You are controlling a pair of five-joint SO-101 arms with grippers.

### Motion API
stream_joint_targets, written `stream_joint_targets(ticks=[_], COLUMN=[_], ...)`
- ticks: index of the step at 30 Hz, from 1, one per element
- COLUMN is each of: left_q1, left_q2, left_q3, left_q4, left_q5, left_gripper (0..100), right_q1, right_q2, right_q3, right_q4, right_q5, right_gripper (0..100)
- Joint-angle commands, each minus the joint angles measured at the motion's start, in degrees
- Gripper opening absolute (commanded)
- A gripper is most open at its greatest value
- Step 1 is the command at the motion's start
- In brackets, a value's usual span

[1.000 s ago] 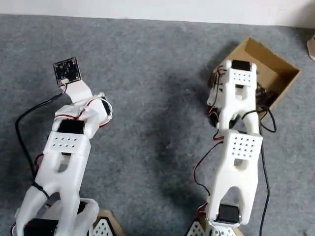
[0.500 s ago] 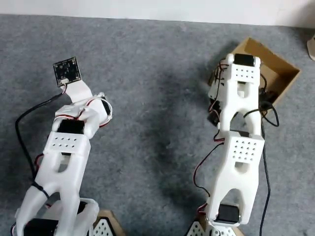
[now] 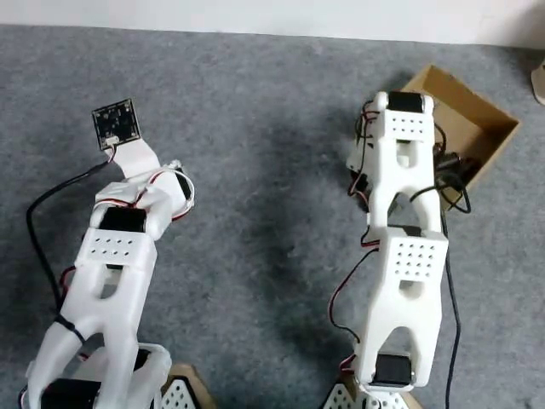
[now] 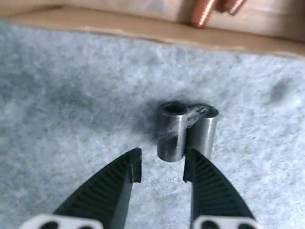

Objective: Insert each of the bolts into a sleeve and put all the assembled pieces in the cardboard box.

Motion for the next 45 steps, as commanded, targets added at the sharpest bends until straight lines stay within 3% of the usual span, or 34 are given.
stream_joint_targets(ticks=[1,13,20,31,36,45], left_q1=[-0.75,-0.75,-0.75,-0.75,-0.75,-0.75], left_q2=[-0.40,-0.40,-0.40,-0.40,-0.40,-0.40], left_q3=[-0.22,-0.22,-0.22,-0.22,-0.22,-0.22], left_q4=[-0.88,-0.88,-0.88,-0.88,-0.88,-0.88], left_q5=[0.18,0.18,0.18,0.18,0.18,0.18], left_gripper=[8,8,8,8,8,8], right_q1=[-0.22,2.95,8.22,10.07,11.38,10.42], right_q2=[-3.65,9.98,8.40,8.66,8.75,8.84], right_q3=[-1.89,-2.51,-2.51,-8.84,-9.98,-9.63], right_q4=[0.75,0.40,-2.42,-2.42,-2.68,-2.51], right_q5=[0.35,0.35,0.35,0.26,-5.27,-5.98], right_gripper=[13.1,13.1,13.1,13.1,13.0,13.0])
